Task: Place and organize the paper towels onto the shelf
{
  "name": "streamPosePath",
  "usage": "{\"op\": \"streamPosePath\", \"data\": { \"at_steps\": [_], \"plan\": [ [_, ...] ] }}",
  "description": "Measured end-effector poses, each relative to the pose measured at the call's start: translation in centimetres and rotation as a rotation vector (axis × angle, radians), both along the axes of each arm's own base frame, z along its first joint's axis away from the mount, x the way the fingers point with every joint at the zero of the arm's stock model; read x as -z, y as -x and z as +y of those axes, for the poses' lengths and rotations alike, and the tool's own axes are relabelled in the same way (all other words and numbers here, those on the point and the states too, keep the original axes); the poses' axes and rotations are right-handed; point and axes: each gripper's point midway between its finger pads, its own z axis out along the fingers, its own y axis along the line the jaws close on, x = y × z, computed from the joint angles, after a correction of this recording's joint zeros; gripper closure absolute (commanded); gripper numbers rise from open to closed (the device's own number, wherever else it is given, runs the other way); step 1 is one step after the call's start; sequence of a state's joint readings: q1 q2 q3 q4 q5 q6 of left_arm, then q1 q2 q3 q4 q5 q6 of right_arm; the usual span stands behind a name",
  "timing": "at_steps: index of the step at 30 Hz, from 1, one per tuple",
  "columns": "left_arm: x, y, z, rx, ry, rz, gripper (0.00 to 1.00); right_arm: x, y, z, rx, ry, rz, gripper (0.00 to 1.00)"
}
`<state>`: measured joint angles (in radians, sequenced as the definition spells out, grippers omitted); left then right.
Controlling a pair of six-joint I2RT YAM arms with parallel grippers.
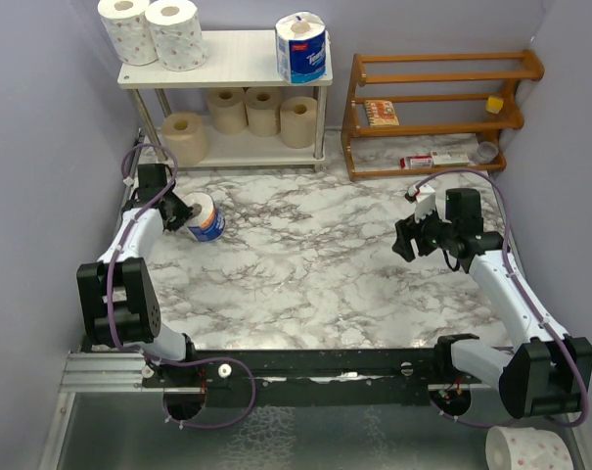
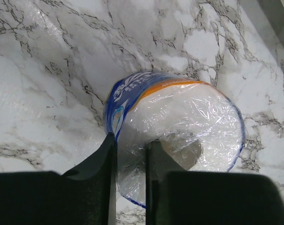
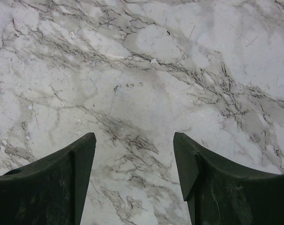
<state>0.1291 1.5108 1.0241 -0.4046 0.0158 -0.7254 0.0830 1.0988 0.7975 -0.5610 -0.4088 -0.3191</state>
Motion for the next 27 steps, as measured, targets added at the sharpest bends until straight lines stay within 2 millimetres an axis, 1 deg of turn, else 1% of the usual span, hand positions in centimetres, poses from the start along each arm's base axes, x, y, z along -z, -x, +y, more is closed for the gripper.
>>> {"op": "streamPosePath", "data": {
  "at_steps": [6, 8, 10, 11, 13, 14, 15, 16, 20, 21, 23, 27],
  "plan": [
    [-0.2, -0.2, -0.5, 0.022, 0.023, -0.012, 1.0, 0.0, 0.0, 0.0, 0.0, 0.0, 0.001, 0.32],
    [-0.6, 0.4, -0.8, 0.026, 0.03, -0.016, 1.0, 0.0, 0.0, 0.0, 0.0, 0.0, 0.001, 0.32],
    [-1.8, 1.1, -1.1, 0.028, 0.035, -0.023, 1.0, 0.0, 0.0, 0.0, 0.0, 0.0, 0.001, 0.33],
    [-3.1, 1.5, -1.3, 0.029, 0.037, -0.027, 1.0, 0.0, 0.0, 0.0, 0.0, 0.0, 0.001, 0.33],
    [-6.1, 1.3, -1.7, 0.044, 0.03, -0.061, 1.0, 0.1, 0.0, 0.0, 0.0, 0.0, 0.002, 0.33],
    [-8.3, 0.8, -1.9, 0.056, 0.023, -0.091, 1.0, 0.1, 0.0, 0.0, 0.0, 0.0, 0.003, 0.33],
    [-11.3, -0.1, -2.2, 0.07, 0.008, -0.144, 1.0, 0.1, 0.0, 0.0, 0.0, 0.0, 0.003, 0.33],
    [-13.8, -0.8, -2.5, 0.087, -0.003, -0.196, 1.0, 0.1, 0.0, 0.0, 0.0, 0.0, 0.003, 0.33],
    [-22.2, -2.0, -3.7, 0.139, -0.031, -0.363, 1.0, 0.1, 0.0, 0.0, 0.0, 0.0, 0.003, 0.33],
    [-23.7, -2.1, -4.1, 0.154, -0.032, -0.386, 1.0, 0.1, 0.0, 0.0, 0.0, 0.0, 0.003, 0.33],
    [-25.8, -2.4, -4.7, 0.175, -0.037, -0.418, 1.0, 0.1, 0.0, 0.0, 0.0, 0.0, 0.004, 0.33],
    [-28.2, -4.0, -6.6, 0.223, -0.032, -0.438, 1.0, 0.1, 0.0, 0.0, 0.0, 0.0, 0.005, 0.33]
  ]
}}
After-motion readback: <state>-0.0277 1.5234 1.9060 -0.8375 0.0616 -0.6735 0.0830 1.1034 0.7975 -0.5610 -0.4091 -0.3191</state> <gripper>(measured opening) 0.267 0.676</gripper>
